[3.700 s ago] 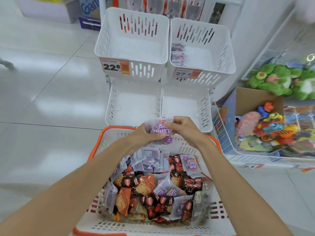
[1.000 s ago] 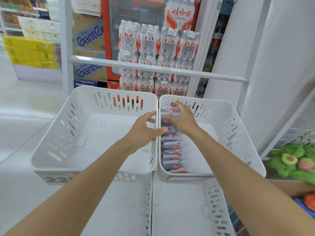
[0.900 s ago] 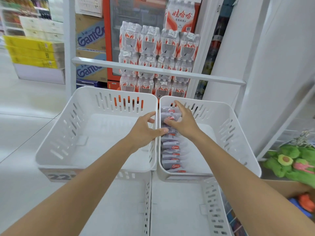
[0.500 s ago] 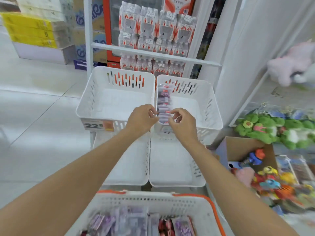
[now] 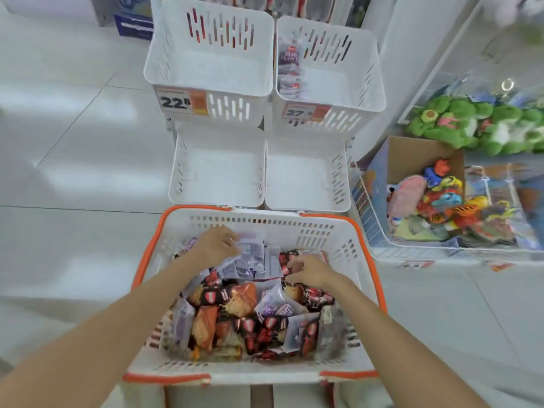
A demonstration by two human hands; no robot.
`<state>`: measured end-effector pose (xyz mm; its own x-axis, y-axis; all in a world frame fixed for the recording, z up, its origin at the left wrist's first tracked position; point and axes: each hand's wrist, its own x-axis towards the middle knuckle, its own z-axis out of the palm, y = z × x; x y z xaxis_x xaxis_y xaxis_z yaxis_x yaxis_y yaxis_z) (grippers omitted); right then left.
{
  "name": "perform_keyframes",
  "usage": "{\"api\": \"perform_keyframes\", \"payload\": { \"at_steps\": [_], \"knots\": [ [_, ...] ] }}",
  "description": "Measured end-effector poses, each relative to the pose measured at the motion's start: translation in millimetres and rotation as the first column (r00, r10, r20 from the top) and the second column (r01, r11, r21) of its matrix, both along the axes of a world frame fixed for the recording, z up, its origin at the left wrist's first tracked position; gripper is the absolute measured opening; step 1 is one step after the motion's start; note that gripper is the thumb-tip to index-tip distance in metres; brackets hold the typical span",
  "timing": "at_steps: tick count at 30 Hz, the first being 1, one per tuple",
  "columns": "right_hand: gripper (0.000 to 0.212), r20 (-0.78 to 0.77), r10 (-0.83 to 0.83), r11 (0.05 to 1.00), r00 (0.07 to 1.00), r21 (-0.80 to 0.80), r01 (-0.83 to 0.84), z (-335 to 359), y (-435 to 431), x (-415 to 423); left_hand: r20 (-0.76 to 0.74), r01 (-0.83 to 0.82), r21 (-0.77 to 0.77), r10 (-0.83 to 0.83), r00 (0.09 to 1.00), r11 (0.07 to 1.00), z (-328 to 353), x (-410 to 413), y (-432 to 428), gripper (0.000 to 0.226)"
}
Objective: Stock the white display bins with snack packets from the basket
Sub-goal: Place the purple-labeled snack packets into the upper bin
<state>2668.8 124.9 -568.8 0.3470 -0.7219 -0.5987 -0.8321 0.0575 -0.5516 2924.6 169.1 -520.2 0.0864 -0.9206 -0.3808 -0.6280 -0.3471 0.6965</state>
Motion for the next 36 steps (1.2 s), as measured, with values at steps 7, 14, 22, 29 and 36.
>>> {"api": "perform_keyframes", "payload": {
  "at_steps": [7, 14, 22, 29, 36],
  "knots": [
    [0.045, 0.038, 0.096, 0.995, 0.995, -0.002, -0.096, -24.8, 33.8, 7.6, -0.164, 0.012, 0.107, 0.006, 0.986, 0.994, -22.3, 0.2, 11.2, 0.024],
    [0.03, 0.433, -0.184, 0.983, 0.882, 0.067, 0.173, 48.0, -5.2, 11.0, -0.441, 0.093, 0.142, -0.022, 0.897, 0.985, -12.9, -51.5, 4.8, 0.036],
    [0.06, 0.03, -0.16, 0.987, 0.987, -0.029, 0.161, -14.1, -32.0, -45.2, -0.453, -0.137, 0.205, 0.218, 0.864, 0.969, -35.7, -47.5, -4.3, 0.024],
    [0.048, 0.047, -0.258, 0.962, 0.965, -0.078, 0.261, -59.5, -26.2, -35.7, -0.477, -0.172, 0.229, 0.264, 0.838, 0.958, -51.9, -43.7, -7.6, 0.032],
    [0.031, 0.194, -0.22, 0.968, 0.956, -0.079, 0.239, -37.5, -24.8, -30.2, -0.49, -0.232, 0.152, 0.277, 0.826, 0.961, -48.7, -39.2, -10.7, 0.017]
  ]
}}
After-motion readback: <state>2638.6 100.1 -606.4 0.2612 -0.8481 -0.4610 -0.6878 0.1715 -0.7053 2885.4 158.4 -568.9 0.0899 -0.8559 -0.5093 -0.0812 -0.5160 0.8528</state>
